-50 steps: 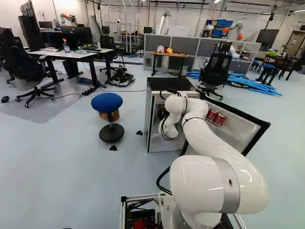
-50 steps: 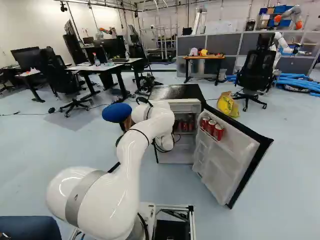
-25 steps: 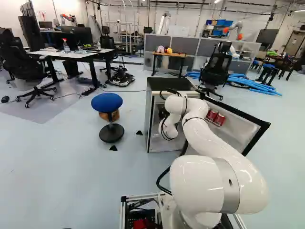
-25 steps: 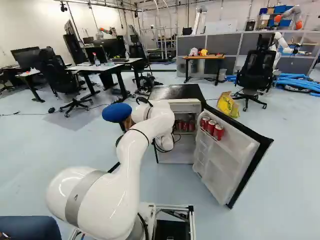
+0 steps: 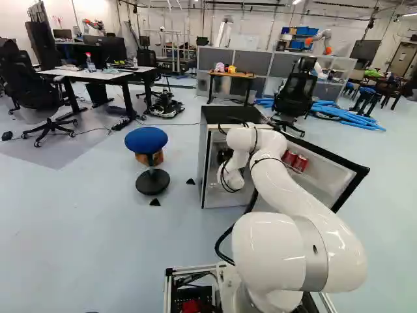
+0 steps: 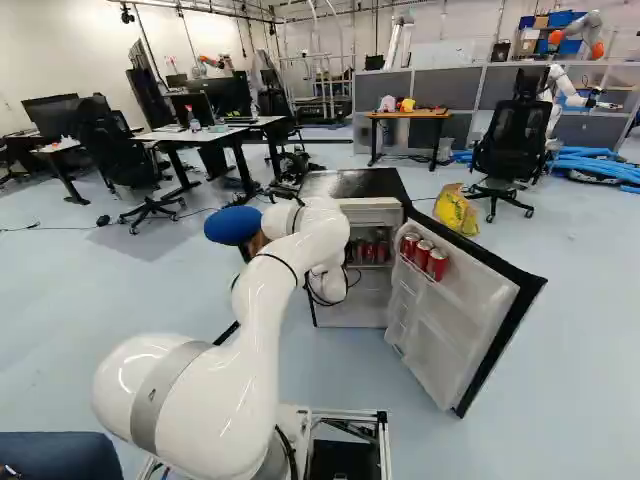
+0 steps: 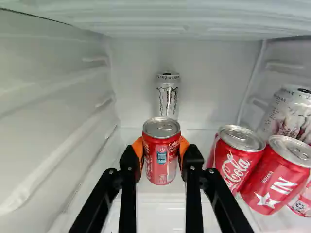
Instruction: Grab a drink from the fridge
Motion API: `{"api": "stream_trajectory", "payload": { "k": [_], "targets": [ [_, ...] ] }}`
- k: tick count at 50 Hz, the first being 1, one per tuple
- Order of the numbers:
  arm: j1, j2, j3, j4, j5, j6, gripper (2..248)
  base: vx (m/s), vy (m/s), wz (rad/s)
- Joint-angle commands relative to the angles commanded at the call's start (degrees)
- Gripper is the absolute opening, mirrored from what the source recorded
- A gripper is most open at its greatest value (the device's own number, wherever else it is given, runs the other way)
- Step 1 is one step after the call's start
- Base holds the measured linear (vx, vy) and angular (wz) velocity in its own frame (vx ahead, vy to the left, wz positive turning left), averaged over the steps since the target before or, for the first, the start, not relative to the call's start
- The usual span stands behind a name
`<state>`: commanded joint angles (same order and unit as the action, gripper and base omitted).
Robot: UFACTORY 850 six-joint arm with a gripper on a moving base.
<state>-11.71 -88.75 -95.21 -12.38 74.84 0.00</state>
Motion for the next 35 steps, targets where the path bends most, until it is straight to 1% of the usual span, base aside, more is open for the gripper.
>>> {"api": "stream_trajectory", "payload": {
  "k": [18, 35],
  "targets": [
    [-0.3, 6.4, 8.9, 0.0, 0.0, 0.0, 93, 0.0, 0.0, 0.0],
    [-0.8, 13.4, 18.4, 0.0, 0.0, 0.0, 93, 0.0, 0.0, 0.0]
  ]
}}
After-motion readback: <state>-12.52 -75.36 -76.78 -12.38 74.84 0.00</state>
